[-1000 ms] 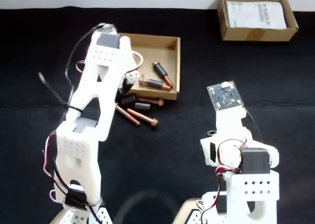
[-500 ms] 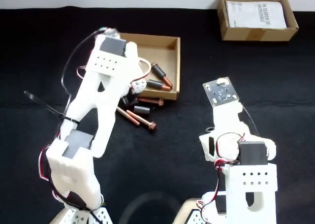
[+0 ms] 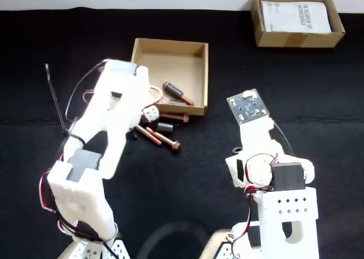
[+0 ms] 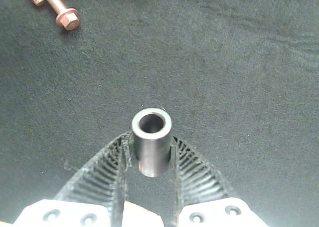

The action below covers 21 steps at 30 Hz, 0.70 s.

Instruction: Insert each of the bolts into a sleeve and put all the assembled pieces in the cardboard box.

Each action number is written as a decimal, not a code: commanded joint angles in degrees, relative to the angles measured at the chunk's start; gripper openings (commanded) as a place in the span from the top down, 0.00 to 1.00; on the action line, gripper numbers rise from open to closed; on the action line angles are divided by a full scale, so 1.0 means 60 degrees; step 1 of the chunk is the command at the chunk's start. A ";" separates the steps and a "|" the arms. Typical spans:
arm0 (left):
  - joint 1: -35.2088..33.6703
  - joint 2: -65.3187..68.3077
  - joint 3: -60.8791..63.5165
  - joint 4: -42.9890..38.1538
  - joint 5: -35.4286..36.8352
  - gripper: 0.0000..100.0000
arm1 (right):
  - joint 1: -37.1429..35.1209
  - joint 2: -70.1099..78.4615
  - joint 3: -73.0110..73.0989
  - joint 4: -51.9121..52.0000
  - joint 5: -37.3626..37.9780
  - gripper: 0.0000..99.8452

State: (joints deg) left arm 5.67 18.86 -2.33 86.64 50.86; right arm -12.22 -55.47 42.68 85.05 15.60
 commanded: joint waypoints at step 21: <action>-0.0564 -0.0505 0.2293 -0.3941 0.0059 0.91 | -0.0081 0.0037 -0.0066 -0.0154 0.0410 0.99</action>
State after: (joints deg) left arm 2.68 18.86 11.03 64.84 50.86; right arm -12.22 -55.47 42.68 85.05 17.63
